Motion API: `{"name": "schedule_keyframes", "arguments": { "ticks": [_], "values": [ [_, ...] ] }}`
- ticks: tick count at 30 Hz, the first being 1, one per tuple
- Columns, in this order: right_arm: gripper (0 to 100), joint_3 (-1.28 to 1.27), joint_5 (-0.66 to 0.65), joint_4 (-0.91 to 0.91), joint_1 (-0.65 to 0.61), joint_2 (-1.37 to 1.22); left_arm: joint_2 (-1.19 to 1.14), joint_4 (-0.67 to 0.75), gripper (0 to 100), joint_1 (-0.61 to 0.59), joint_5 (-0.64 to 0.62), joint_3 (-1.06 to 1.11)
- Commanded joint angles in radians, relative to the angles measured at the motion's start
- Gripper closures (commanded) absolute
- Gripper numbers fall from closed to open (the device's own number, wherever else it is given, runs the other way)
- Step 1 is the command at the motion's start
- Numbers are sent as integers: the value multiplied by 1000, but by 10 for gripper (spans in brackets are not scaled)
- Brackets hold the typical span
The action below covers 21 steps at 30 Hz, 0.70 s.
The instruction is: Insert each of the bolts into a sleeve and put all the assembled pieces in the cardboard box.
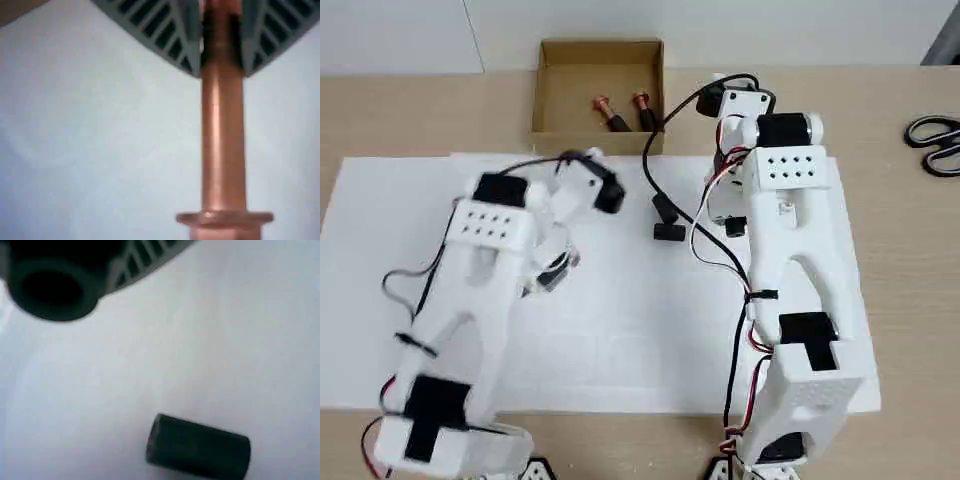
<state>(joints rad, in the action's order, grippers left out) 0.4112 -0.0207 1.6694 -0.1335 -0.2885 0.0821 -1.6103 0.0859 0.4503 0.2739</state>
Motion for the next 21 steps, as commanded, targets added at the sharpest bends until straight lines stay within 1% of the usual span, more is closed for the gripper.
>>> {"name": "schedule_keyframes", "arguments": {
  "ticks": [1,3,8,21],
  "values": [
    [963,5,-9,-10,-1,62,83,147,995,-49,-3,162],
    [963,5,-9,-10,-1,62,87,207,995,-64,-11,236],
    [963,5,-9,-10,-1,62,81,302,995,-84,-121,303],
    [963,5,-9,-10,-1,62,81,292,992,-80,-132,298]
  ]
}}
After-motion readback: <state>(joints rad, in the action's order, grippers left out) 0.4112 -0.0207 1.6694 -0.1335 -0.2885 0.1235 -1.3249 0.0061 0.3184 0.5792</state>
